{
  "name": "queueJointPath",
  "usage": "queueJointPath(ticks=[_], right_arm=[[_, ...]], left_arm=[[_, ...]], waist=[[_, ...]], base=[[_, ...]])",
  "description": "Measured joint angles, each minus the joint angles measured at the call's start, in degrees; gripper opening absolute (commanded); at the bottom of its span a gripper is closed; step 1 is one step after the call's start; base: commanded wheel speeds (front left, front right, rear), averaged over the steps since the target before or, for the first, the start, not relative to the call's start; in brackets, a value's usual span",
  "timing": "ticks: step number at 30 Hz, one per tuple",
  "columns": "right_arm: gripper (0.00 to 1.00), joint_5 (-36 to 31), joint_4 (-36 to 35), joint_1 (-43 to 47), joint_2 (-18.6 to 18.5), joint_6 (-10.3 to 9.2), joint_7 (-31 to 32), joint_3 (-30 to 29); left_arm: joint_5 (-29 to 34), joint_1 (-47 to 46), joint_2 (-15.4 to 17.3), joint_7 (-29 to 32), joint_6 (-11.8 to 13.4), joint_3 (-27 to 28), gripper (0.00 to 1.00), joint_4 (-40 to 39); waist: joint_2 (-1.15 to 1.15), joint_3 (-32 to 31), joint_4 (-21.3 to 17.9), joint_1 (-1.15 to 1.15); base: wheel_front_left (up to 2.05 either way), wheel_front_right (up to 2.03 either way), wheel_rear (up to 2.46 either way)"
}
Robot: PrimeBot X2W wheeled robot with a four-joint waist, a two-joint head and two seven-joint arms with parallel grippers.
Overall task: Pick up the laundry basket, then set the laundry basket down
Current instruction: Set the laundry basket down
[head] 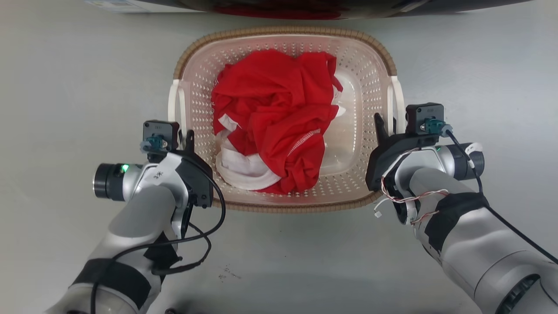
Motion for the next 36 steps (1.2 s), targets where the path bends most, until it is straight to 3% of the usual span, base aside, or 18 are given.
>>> queueJointPath(ticks=[23, 26, 29, 30, 34, 35, 36], right_arm=[[0.0, -0.42, 0.55, -2.18, -0.03, 0.0, -0.92, 0.51], [0.05, -0.42, 0.55, -2.22, -0.03, 0.0, -1.19, 0.65], [0.22, -0.42, 0.56, -2.22, -0.03, 0.0, -1.19, 0.82], [0.24, -0.42, 0.57, -2.22, -0.03, 0.0, -1.19, 0.88], [0.47, -1.04, 1.01, -2.21, -0.03, 0.0, -1.18, 1.41], [0.47, -1.15, 1.02, -2.21, 0.03, 0.02, -1.21, 1.62], [0.95, -1.16, 1.02, -2.22, 0.11, 0.02, -1.21, 1.68]], left_arm=[[0.58, -2.83, -0.16, -1.71, -0.96, -0.21, 0.0, 1.67], [0.58, -3.06, -0.22, -2.08, -0.94, -0.2, 0.0, 1.93], [0.57, -3.05, -0.33, -2.09, -0.94, -0.15, 0.02, 2.33], [0.57, -3.05, -0.37, -2.14, -0.94, -0.13, 0.13, 2.41], [0.57, -3.29, -0.4, -2.46, -0.87, -0.09, 0.27, 2.47], [0.57, -3.3, -0.49, -2.45, -0.75, -0.09, 0.27, 2.58], [0.56, -3.3, -0.56, -2.46, -0.69, 0.0, 0.37, 2.63]], waist=[[0.0, 2.62, 0.18, -0.01], [0.0, 2.68, 0.17, -0.01], [0.0, 2.73, 0.18, -0.01], [0.0, 2.75, 0.19, 0.0], [0.0, 2.8, 0.24, 0.0], [0.0, 2.8, 0.28, 0.0], [0.0, 2.79, 0.3, -0.01]], base=[[0.0, 0.0, 0.0], [0.0, 0.0, 0.0], [0.0, 0.0, 0.0], [0.0, 0.0, 0.0], [0.0, 0.0, 0.0], [0.0, 0.0, 0.0], [0.0, 0.0, 0.0]])
